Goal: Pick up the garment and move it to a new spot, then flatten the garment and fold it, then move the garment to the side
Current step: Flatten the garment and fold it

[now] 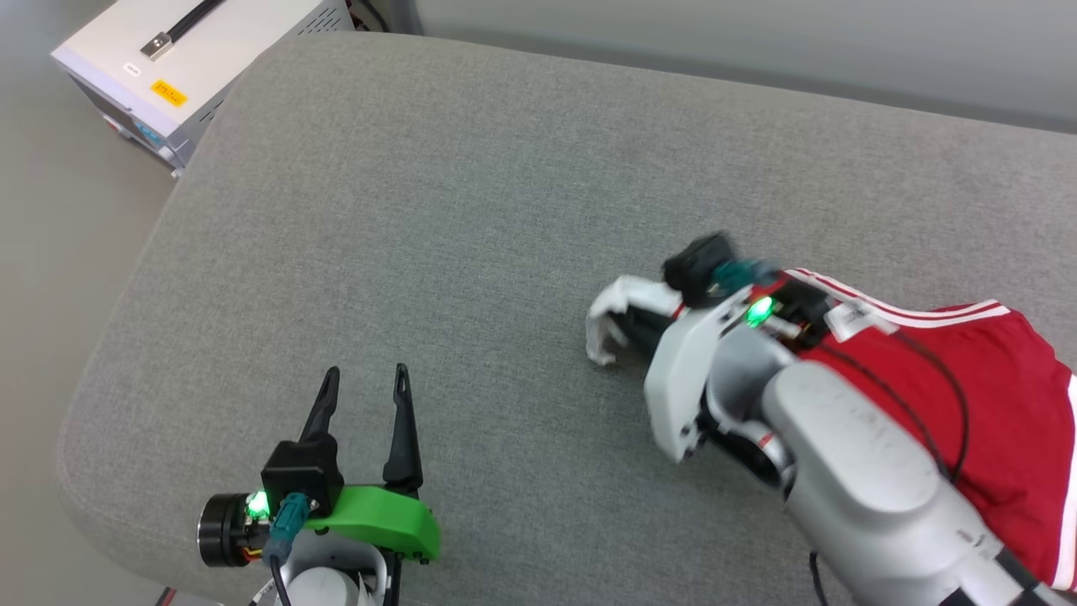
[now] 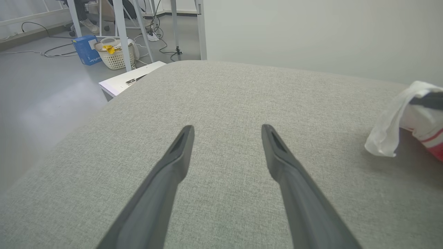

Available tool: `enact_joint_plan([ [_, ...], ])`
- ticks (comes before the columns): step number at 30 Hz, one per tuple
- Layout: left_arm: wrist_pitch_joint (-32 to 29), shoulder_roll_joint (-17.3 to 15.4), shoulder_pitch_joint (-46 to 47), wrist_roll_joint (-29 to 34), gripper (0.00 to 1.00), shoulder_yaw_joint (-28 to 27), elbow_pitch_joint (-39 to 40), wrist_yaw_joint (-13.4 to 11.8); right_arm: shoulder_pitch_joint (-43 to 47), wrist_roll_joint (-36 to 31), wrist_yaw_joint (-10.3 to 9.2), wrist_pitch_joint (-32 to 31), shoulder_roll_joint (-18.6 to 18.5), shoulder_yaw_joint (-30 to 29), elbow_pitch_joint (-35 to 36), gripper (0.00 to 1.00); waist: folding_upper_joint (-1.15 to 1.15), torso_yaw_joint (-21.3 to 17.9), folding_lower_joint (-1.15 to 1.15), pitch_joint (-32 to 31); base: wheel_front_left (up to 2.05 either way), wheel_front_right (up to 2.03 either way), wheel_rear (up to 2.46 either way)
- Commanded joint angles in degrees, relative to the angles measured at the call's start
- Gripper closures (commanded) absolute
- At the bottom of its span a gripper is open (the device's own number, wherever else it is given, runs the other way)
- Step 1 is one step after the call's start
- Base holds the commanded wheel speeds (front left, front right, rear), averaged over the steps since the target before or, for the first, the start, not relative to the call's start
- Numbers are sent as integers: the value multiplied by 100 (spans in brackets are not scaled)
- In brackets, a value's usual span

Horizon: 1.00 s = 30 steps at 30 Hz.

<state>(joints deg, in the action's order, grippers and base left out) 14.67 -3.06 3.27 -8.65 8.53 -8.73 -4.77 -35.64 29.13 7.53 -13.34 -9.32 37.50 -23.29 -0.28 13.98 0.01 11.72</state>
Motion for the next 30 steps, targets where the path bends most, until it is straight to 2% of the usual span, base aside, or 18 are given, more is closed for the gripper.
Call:
enact_joint_plan([
  [1,33,18,129,-26,0,18,0,-33,-59,14,-4,-27,45,282,-241,100,28,52,-1,63,0,0,0],
  [7,33,18,167,-51,0,50,-6,-57,183,538,-4,-406,-20,1604,-948,100,28,95,-1,93,0,0,0],
  [10,33,18,153,-37,0,11,-7,-66,208,818,-4,-446,-120,1982,-1043,100,28,43,-1,74,0,0,0],
  [13,33,18,143,4,0,-22,-32,-47,128,983,-4,-138,-140,2067,-1143,100,28,-49,-1,6,0,0,0],
  [14,33,18,141,15,0,-25,-41,-35,101,988,-4,9,-139,2050,-1175,63,28,-72,-1,-27,0,0,0],
  [15,33,18,136,32,0,-29,-52,-21,81,973,-4,222,-139,2017,-1203,11,28,-97,-1,-78,0,0,0],
  [16,33,18,125,47,0,-42,-59,-11,79,937,-4,440,-143,1997,-1208,0,28,-129,-1,-142,0,0,0],
  [20,33,18,29,124,0,-108,-67,35,227,795,-4,1211,-240,1797,-1063,0,28,-239,-1,-396,0,0,0],
  [23,33,18,-100,196,0,-193,-47,65,503,664,-4,1762,-375,1386,-810,0,28,-359,-1,-586,0,0,0],
  [26,33,18,-214,253,0,-280,-15,99,879,543,-4,2114,-514,809,-477,0,28,-490,-1,-728,0,0,0],
  [30,33,18,-279,322,0,-351,39,161,1394,50,-4,2426,-653,-182,-86,0,28,-626,-1,-835,0,0,0],
])
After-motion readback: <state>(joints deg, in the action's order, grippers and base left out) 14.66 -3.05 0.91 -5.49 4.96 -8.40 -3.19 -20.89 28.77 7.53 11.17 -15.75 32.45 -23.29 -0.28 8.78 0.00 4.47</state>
